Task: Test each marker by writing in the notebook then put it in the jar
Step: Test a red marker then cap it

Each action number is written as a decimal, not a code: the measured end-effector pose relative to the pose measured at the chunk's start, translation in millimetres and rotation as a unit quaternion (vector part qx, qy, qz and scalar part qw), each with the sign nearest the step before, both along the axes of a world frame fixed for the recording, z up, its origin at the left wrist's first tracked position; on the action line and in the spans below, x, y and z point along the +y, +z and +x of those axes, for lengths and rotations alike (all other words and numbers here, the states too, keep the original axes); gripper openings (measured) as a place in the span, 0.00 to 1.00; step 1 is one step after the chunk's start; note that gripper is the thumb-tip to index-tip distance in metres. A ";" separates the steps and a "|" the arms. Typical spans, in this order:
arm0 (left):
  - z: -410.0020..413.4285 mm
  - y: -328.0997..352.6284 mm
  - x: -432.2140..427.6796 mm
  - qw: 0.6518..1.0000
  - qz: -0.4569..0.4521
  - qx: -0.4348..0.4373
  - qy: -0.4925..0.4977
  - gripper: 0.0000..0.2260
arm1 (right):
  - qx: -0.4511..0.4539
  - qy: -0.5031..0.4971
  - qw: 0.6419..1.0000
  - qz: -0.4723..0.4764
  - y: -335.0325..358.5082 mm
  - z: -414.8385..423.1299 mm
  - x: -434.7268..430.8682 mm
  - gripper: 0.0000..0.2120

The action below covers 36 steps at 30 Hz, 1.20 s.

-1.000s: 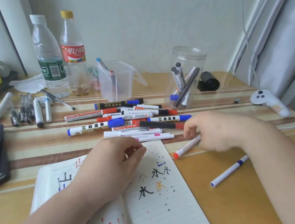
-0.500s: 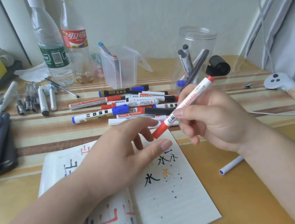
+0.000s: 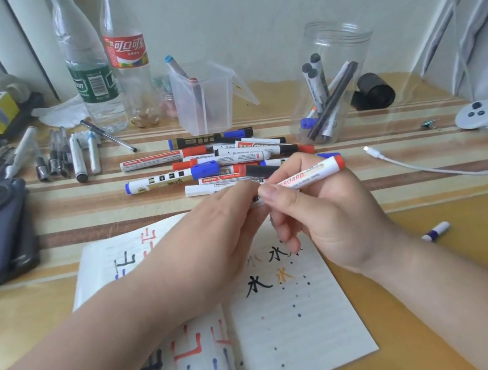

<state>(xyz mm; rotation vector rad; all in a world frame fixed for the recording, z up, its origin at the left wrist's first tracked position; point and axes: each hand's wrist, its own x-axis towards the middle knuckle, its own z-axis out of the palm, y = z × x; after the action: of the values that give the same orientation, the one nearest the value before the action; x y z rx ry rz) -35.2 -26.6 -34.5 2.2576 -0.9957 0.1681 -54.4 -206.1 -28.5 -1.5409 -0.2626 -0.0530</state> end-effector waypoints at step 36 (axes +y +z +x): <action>3.2 -10.5 4.8 0.969 -0.187 0.161 -0.036 0.27 | 0.113 0.034 0.979 -0.164 2.3 -20.1 -59.4 0.01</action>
<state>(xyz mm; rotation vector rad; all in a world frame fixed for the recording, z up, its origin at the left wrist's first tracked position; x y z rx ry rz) -32.0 -21.9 -45.0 1.8300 -0.7956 -0.0413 -74.6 -265.5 -26.2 -1.8463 -0.1470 0.2288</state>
